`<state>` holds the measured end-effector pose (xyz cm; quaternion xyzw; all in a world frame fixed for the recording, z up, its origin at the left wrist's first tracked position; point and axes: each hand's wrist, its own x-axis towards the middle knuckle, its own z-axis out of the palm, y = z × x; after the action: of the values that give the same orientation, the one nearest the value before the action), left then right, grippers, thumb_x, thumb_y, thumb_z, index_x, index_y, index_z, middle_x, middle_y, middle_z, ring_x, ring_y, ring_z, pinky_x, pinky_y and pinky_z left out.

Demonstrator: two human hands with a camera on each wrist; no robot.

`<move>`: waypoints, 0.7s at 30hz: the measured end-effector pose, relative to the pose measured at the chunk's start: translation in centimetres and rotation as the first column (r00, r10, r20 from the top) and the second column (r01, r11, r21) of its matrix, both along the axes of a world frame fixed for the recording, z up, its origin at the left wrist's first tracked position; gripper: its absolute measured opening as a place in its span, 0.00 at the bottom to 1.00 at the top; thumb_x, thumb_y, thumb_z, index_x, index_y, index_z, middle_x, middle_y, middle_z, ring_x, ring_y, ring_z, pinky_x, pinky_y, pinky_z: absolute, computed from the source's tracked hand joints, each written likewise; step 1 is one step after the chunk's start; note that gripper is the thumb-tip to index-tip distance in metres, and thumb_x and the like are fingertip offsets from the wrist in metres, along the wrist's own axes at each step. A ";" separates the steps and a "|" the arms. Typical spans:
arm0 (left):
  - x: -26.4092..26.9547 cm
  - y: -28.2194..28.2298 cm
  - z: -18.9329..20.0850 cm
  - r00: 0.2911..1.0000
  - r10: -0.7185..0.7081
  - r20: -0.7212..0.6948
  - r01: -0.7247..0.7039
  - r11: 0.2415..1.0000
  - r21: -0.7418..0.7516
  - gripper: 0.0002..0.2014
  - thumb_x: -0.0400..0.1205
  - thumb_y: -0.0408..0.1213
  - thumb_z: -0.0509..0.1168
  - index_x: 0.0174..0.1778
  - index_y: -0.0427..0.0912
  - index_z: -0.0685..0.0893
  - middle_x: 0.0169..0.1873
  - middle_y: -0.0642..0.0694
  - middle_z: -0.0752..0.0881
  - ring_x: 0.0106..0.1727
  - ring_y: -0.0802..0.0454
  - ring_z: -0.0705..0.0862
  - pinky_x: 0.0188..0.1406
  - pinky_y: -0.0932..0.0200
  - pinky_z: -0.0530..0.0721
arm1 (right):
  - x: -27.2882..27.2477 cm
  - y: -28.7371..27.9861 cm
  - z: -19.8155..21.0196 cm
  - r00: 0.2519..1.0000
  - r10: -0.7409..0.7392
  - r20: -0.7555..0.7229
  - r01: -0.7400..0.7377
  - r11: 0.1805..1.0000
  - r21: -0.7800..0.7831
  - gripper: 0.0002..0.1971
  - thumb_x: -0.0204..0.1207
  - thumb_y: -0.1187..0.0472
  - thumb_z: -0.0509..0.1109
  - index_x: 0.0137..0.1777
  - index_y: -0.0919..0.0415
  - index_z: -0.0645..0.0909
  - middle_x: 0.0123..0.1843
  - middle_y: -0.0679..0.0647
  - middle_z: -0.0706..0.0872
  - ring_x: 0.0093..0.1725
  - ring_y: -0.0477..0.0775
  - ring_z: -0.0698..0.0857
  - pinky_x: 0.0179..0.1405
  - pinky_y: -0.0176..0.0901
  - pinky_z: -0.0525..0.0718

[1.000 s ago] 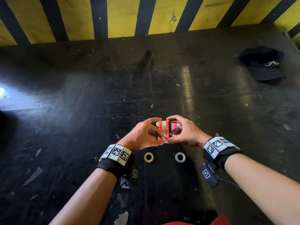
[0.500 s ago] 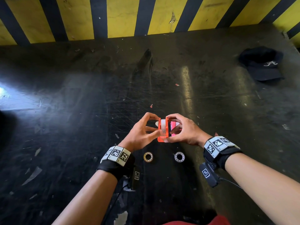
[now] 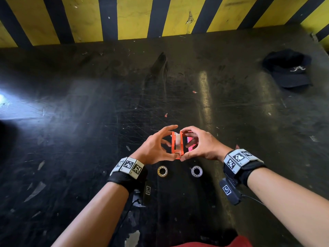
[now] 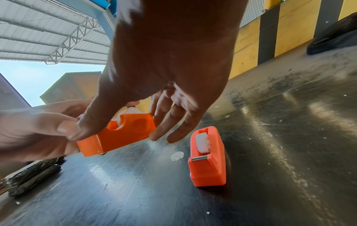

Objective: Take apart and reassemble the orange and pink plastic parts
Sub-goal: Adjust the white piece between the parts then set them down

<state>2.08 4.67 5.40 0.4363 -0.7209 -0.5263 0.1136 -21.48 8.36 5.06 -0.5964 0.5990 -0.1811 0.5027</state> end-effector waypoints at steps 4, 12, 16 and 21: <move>-0.3 -0.3 -0.6 1.000 0.004 0.008 -0.003 0.998 -0.061 0.54 0.66 0.37 0.87 0.86 0.61 0.66 0.73 0.52 0.81 0.56 0.56 0.91 0.56 0.56 0.93 | -0.3 -0.4 -0.6 0.997 0.055 -0.056 -0.055 0.998 0.008 0.56 0.49 0.45 0.95 0.79 0.39 0.70 0.77 0.47 0.79 0.67 0.47 0.86 0.59 0.33 0.81; -1.1 -3.2 -2.8 0.998 0.021 0.060 -0.016 0.995 -0.094 0.53 0.66 0.37 0.86 0.86 0.55 0.67 0.72 0.49 0.82 0.59 0.55 0.90 0.59 0.52 0.93 | -2.2 -2.6 -2.7 0.924 0.102 -0.369 -0.136 0.989 -0.065 0.58 0.61 0.51 0.88 0.89 0.44 0.58 0.85 0.50 0.69 0.80 0.58 0.73 0.79 0.54 0.75; -1.2 -4.7 -5.1 0.991 -0.003 0.134 0.016 0.996 -0.091 0.54 0.67 0.38 0.86 0.87 0.54 0.65 0.70 0.45 0.85 0.62 0.54 0.90 0.63 0.50 0.92 | -3.6 -3.1 -4.3 0.825 0.152 -0.544 -0.168 0.986 0.021 0.59 0.60 0.45 0.86 0.89 0.44 0.55 0.87 0.49 0.62 0.84 0.62 0.67 0.79 0.68 0.72; -1.5 -4.9 -7.7 0.977 -0.037 0.209 0.052 0.996 -0.070 0.55 0.67 0.39 0.86 0.88 0.53 0.63 0.77 0.44 0.79 0.65 0.53 0.88 0.65 0.49 0.91 | -3.8 -3.1 -6.1 0.781 0.197 -0.592 -0.193 0.979 0.071 0.61 0.58 0.43 0.88 0.89 0.44 0.55 0.86 0.48 0.64 0.82 0.61 0.69 0.75 0.63 0.74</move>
<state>0.54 -0.26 -2.33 0.4680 -0.7577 -0.4528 0.0423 -25.25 5.21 -1.04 -0.6799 0.6623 0.0704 0.3069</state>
